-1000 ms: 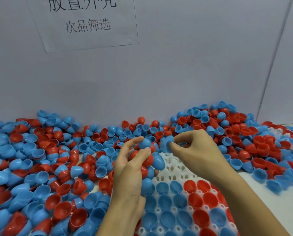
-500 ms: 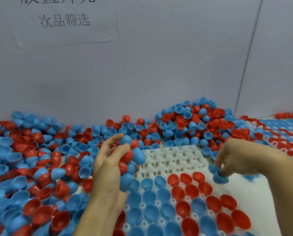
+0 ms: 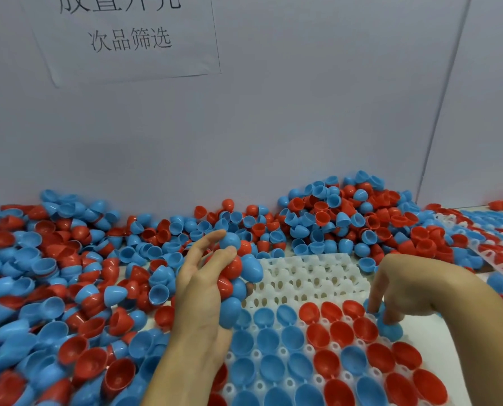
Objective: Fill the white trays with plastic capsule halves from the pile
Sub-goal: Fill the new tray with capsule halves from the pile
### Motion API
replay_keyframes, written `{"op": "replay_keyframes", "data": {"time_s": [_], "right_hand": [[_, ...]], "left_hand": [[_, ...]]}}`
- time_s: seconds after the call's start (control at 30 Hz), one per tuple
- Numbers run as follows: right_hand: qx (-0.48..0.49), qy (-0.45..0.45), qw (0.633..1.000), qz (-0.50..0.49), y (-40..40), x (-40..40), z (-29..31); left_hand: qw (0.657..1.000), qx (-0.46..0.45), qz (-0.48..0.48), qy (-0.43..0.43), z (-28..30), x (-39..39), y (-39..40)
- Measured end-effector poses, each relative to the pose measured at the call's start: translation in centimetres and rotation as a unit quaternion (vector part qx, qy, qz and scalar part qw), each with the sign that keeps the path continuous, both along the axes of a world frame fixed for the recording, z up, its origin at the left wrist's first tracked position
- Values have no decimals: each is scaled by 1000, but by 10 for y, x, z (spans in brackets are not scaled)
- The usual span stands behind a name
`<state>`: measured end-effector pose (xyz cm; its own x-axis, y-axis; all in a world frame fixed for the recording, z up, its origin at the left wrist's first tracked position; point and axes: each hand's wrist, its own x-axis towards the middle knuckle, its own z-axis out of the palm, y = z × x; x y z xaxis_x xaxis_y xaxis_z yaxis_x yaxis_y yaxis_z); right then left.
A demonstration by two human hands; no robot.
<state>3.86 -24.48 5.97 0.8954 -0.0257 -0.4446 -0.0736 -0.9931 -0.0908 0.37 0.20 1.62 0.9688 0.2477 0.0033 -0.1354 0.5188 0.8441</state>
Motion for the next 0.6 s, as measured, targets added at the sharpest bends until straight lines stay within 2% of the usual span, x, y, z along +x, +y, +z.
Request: {"op": "replay_keyframes", "data": {"time_s": [0.3,0.4,0.47,0.5,0.6], "right_hand": [[-6,-11,1000,-3,-1,1,-2],[8,-87,996,3,1,1,7],[72,-158,984,28,12,3,14],[136,-186,972,40,21,3,16],[379,-200,901,68,55,-2,16]], "left_hand": [[1000,-10,0,8,2,-2,-1],[1000,-17,-10,3,4,-4,-1],[999,-23,-29,-12,6,-6,0],[998,-25,-48,-23,7,-7,0],[991,-13,-111,-68,8,-12,1]]}}
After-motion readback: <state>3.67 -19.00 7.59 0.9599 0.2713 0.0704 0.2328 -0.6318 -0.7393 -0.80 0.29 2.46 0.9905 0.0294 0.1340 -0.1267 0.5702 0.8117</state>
